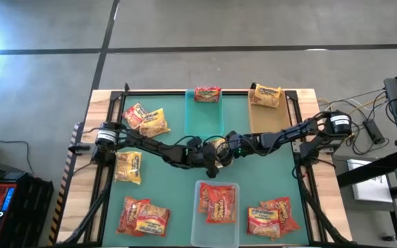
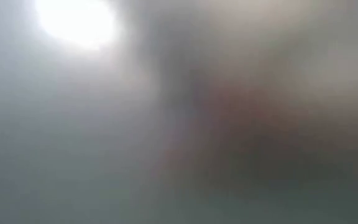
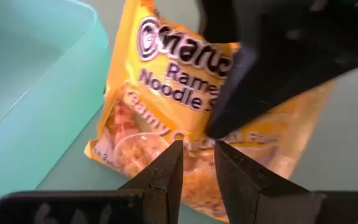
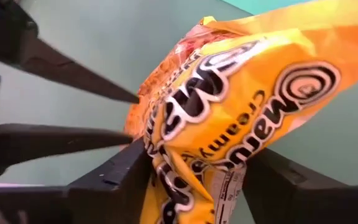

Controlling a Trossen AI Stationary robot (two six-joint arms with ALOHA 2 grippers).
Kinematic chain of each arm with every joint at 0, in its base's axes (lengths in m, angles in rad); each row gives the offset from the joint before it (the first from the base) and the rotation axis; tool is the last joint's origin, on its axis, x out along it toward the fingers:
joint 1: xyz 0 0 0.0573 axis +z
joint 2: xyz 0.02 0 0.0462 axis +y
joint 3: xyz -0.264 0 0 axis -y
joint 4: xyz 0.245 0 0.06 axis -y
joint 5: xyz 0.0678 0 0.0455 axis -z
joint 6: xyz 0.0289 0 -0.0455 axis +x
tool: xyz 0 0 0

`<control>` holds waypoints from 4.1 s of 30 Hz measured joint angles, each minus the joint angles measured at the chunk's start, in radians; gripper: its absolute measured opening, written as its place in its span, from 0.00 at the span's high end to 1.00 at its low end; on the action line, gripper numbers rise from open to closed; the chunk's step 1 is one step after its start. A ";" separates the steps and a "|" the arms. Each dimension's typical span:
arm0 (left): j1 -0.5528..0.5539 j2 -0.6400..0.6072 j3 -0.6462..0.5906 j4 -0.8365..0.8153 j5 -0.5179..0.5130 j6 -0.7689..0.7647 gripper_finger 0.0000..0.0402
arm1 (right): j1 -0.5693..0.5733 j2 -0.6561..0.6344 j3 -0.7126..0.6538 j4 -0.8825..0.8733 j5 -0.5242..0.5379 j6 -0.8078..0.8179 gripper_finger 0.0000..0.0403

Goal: Sort Maruchan noodles
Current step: Put the bottom right yellow noodle pack into the transparent orange bin, then put the right yellow pack noodle into the yellow bin

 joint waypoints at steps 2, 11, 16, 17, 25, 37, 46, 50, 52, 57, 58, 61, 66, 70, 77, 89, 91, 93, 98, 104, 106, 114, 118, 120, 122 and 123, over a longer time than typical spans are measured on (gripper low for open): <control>-0.007 -0.005 0.008 -0.003 0.000 0.013 0.81 | 0.000 -0.002 0.000 -0.004 0.000 -0.016 0.56; -0.041 -0.054 0.009 -0.172 -0.114 -0.015 0.81 | -0.002 -0.046 0.000 -0.067 -0.019 -0.064 0.68; -0.051 -0.065 0.009 -0.296 -0.198 -0.098 0.81 | -0.002 -0.117 0.015 -0.223 -0.021 -0.092 0.68; -0.052 -0.065 0.010 -0.302 -0.205 -0.109 0.81 | -0.002 -0.133 0.024 -0.262 -0.021 -0.102 0.68; -0.051 -0.066 0.010 -0.311 -0.211 -0.125 0.81 | -0.002 -0.250 0.108 -0.520 -0.017 -0.185 0.68; -0.048 -0.062 0.008 -0.253 -0.212 -0.108 0.81 | 0.000 -0.234 0.124 -0.600 0.001 -0.179 0.72; -0.020 0.016 0.008 0.051 -0.157 0.099 0.81 | -0.014 -0.217 0.124 -0.614 0.026 -0.229 0.60; 0.010 0.049 0.008 0.171 -0.107 0.093 0.81 | -0.017 -0.227 0.124 -0.629 0.065 -0.231 0.54; 0.023 0.066 0.008 0.224 -0.014 0.108 0.81 | -0.017 -0.228 0.124 -0.629 0.069 -0.235 0.52; 0.037 0.114 0.008 0.304 0.118 0.122 0.81 | -0.017 -0.228 0.124 -0.638 0.070 -0.239 0.47; 0.044 0.121 0.008 0.309 0.138 0.114 0.81 | -0.017 -0.228 0.124 -0.639 0.071 -0.245 0.47; 0.063 0.137 0.010 0.307 0.154 0.087 0.81 | -0.017 -0.228 0.124 -0.638 0.072 -0.277 0.46; 0.083 0.136 0.010 0.244 0.156 0.044 0.81 | -0.017 -0.228 0.124 -0.643 0.072 -0.281 0.46; 0.089 0.147 0.010 0.245 0.156 0.028 0.81 | -0.028 -0.230 0.124 -0.659 0.067 -0.277 0.43; 0.090 0.164 0.010 0.267 0.156 0.028 0.81 | -0.064 -0.230 0.124 -0.689 0.051 -0.206 0.30; 0.090 0.165 0.010 0.269 0.157 0.028 0.81 | -0.065 -0.229 0.124 -0.584 0.045 -0.155 0.20; 0.090 0.165 0.010 0.269 0.157 0.028 0.81 | -0.065 -0.228 0.124 -0.570 0.045 -0.155 0.20; 0.090 0.165 0.010 0.269 0.158 0.028 0.81 | -0.066 -0.218 0.123 -0.557 0.045 -0.155 0.21; 0.090 0.166 0.009 0.272 0.158 0.028 0.81 | -0.066 -0.140 0.120 -0.500 0.043 -0.156 0.20; 0.090 0.166 0.009 0.274 0.158 0.026 0.81 | -0.067 -0.057 0.118 -0.444 0.036 -0.174 0.23; 0.090 0.166 0.009 0.275 0.158 0.026 0.81 | -0.067 -0.052 0.118 -0.442 0.036 -0.185 0.25; 0.090 0.168 0.008 0.286 0.158 0.028 0.81 | -0.067 -0.056 0.119 -0.430 0.035 -0.204 0.40; 0.090 0.169 0.007 0.301 0.159 0.030 0.81 | -0.067 -0.056 0.119 -0.423 0.028 -0.214 0.55; 0.090 0.168 0.007 0.306 0.160 0.030 0.81 | -0.067 -0.056 0.119 -0.423 0.030 -0.224 0.62; 0.090 0.163 0.007 0.301 0.161 0.030 0.81 | -0.067 -0.058 0.121 -0.422 0.030 -0.231 0.69; 0.089 0.156 0.007 0.294 0.161 0.030 0.81 | -0.067 -0.060 0.121 -0.421 0.029 -0.233 0.72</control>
